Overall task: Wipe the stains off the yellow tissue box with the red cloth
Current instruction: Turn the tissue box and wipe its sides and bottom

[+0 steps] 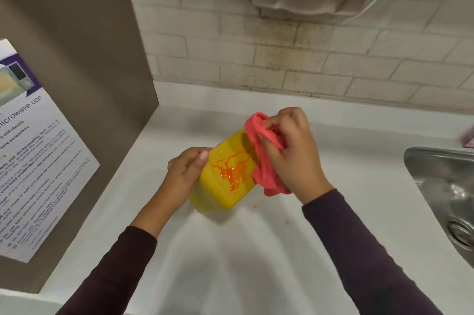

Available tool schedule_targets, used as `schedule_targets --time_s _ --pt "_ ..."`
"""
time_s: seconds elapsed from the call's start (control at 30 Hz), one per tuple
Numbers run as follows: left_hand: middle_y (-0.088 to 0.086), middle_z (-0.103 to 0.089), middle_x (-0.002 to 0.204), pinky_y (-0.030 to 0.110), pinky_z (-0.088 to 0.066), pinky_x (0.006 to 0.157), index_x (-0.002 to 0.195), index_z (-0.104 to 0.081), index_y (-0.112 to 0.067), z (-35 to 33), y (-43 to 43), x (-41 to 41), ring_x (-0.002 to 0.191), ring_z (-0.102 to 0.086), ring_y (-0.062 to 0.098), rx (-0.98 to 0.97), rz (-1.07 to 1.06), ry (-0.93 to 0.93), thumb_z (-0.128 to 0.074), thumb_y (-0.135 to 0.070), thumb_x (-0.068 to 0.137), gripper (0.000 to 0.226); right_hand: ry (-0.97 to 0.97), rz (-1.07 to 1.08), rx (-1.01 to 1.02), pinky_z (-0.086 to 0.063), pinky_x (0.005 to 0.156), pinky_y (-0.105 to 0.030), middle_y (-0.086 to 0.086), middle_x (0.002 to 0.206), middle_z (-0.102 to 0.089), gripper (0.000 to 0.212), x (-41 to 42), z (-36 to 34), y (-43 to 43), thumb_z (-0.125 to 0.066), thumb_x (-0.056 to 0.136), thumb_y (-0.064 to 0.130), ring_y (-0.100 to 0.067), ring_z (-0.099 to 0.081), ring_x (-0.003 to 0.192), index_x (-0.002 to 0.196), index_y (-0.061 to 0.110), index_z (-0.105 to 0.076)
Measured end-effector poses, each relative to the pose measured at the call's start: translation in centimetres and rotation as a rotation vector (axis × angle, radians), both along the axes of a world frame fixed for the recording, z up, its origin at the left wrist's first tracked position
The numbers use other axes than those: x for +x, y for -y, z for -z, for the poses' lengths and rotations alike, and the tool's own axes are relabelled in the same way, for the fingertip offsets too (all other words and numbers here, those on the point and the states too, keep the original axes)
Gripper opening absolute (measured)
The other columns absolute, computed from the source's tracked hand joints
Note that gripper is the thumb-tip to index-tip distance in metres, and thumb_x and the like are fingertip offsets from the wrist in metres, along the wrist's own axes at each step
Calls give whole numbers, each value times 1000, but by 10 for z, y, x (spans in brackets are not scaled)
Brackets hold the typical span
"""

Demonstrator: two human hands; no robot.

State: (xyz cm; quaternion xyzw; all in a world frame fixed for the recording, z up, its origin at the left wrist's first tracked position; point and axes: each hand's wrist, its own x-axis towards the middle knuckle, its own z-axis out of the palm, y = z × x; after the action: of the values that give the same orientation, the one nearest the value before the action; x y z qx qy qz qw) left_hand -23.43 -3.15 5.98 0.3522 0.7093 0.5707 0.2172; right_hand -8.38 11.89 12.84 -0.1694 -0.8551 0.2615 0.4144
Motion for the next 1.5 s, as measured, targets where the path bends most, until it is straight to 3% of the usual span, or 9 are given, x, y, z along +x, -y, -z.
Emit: schedule_targets --time_s 0.07,0.23,0.33,0.57,0.77,0.97,1.1,1.37,1.5 --pt "-2 -69 104 46 -46 97 95 -66 -41 3 0 0 107 -60 19 -2 -2 7 -40 -65 77 40 118 57 105 -45 81 -41 -4 100 -51 14 -8 13 12 -67 80 10 -19 -53 88 94 13 -65" --pt "0 -66 109 53 -43 99 101 -65 -39 4 1 -7 114 -55 25 -60 -33 50 -36 -73 75 51 225 -15 173 -38 93 -37 -10 123 -49 43 -2 41 26 -61 82 28 -24 -46 105 123 15 -56" --pt "-2 -67 109 52 -44 99 98 -66 -44 4 1 -8 112 -57 22 -49 -31 44 -37 -72 76 46 230 -39 182 -36 96 -37 -13 132 -45 48 5 48 22 -54 85 15 -27 -43 109 133 15 -50" --pt "-4 -65 109 52 -43 99 98 -64 -45 6 2 -4 116 -52 27 -30 -12 -7 -35 -66 80 40 102 -19 -80 -41 96 -46 -14 124 -46 48 -8 50 19 -47 83 5 -29 -44 110 129 13 -55" --pt "-2 -66 107 40 -46 96 97 -65 -39 1 0 -2 110 -57 20 -21 -52 62 -33 -67 75 47 231 9 89 -29 95 -36 -18 118 -52 47 -11 46 25 -46 82 8 -33 -47 105 128 10 -55" --pt "-4 -67 102 23 -45 82 99 -66 -29 -2 -2 -1 98 -61 8 29 -34 91 -38 -48 83 38 225 -71 61 -46 85 -49 -16 116 -52 41 9 57 16 -50 86 3 -34 -51 100 127 9 -56" --pt "-10 -67 98 14 -45 77 95 -65 -33 -1 -1 0 93 -62 1 61 16 46 -42 -54 80 36 63 -93 -181 -48 83 -28 -7 110 -48 42 -2 52 17 -48 88 -2 -23 -53 97 127 11 -55" --pt "-2 -67 100 31 -47 86 96 -66 -33 1 -1 -5 99 -62 16 36 -13 72 -38 -62 75 45 166 -181 -41 -40 92 -28 -8 114 -50 56 -18 42 21 -48 80 3 -20 -47 105 134 17 -46" --pt "-8 -69 97 28 -47 83 92 -67 -39 2 -1 -3 96 -63 9 52 4 55 -39 -59 77 37 115 -140 -87 -40 90 -23 -4 108 -45 51 -3 53 19 -44 84 2 -15 -45 101 131 20 -53"
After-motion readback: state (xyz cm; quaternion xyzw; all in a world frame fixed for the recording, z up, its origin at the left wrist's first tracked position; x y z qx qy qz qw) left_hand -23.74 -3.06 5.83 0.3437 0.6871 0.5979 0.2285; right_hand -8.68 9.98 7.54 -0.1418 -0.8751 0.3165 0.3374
